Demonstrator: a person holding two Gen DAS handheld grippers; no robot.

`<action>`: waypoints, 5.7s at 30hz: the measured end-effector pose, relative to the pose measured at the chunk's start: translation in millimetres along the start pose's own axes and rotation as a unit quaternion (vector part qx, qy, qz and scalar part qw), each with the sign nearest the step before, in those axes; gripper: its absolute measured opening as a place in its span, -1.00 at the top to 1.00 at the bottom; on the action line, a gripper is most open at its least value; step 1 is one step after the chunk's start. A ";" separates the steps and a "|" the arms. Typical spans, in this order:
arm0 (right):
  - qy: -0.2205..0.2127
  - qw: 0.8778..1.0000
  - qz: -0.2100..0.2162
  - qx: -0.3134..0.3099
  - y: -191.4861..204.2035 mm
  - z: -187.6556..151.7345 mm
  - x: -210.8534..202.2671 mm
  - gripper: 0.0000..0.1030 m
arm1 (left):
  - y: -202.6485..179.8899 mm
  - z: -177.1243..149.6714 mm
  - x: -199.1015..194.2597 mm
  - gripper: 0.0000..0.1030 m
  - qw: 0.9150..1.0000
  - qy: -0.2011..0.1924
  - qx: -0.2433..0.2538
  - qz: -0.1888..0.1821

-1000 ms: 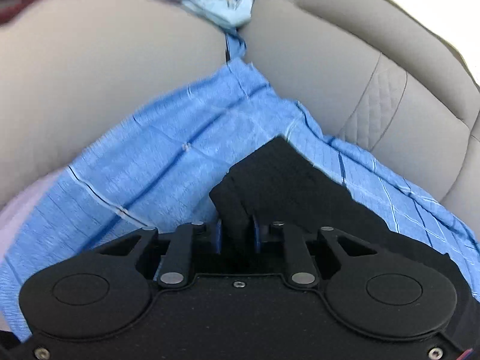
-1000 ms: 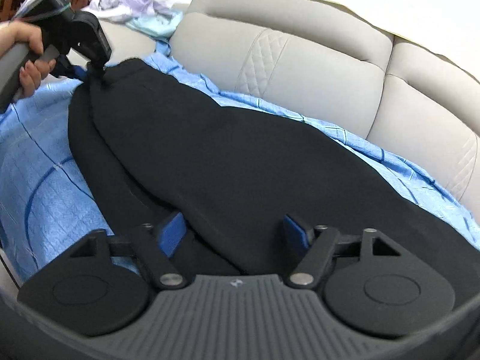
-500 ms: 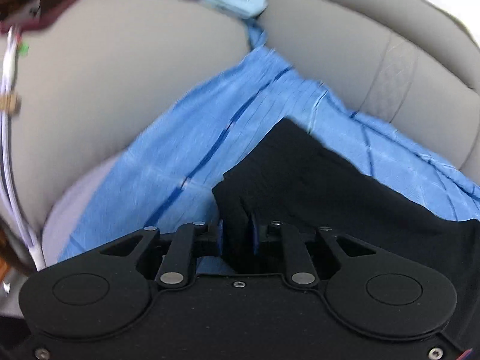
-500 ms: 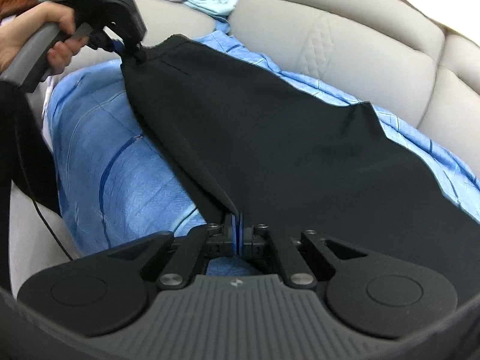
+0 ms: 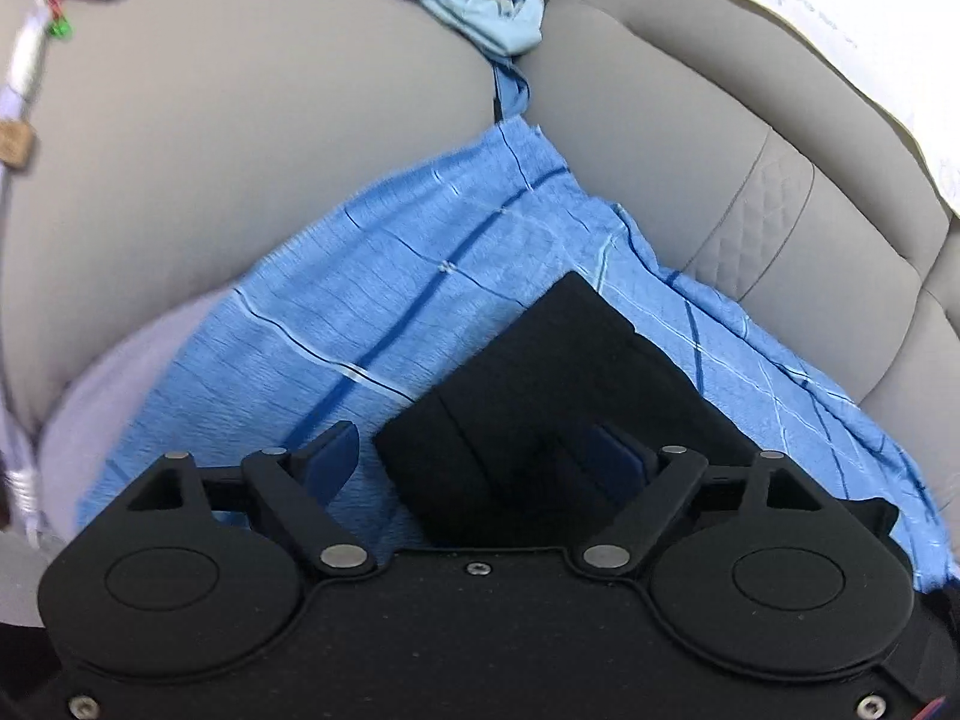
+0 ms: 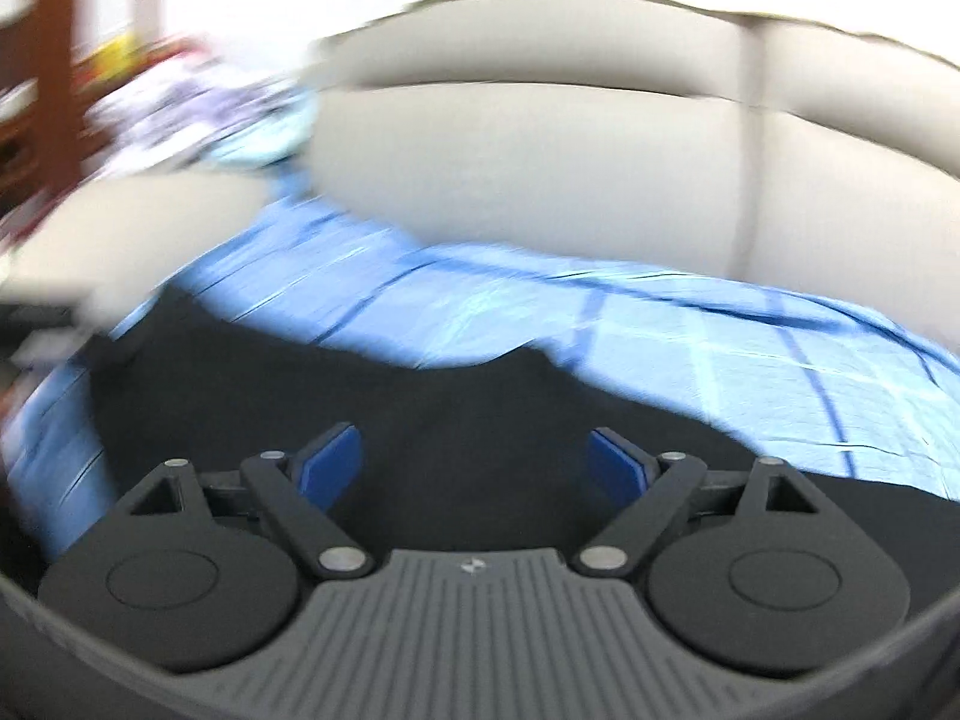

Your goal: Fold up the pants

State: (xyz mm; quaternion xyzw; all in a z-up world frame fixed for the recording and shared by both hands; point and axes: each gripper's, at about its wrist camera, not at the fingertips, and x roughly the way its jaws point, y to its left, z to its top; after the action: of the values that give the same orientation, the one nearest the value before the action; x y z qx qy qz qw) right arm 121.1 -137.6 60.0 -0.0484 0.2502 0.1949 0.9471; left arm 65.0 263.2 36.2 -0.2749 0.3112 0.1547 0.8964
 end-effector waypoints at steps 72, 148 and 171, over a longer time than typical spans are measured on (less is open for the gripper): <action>0.020 0.996 0.075 -0.051 23.3 100.0 243.5 0.10 | 10.2 81.0 67.3 0.65 0.992 -0.079 0.050 0.085; -0.059 0.789 -0.451 0.413 -258.6 -159.5 -142.1 -0.77 | 14.0 64.8 94.9 0.34 0.991 -0.017 -0.040 0.127; -0.022 0.810 -0.467 0.354 -324.6 -127.3 -130.7 0.93 | 6.3 27.4 31.7 0.91 0.988 -0.037 0.016 0.147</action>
State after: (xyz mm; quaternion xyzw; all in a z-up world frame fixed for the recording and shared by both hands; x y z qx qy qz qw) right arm 86.4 -505.1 11.7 0.1839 0.2282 -0.3721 0.8807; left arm 99.2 287.8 31.2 -0.2053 0.3175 0.2900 0.8792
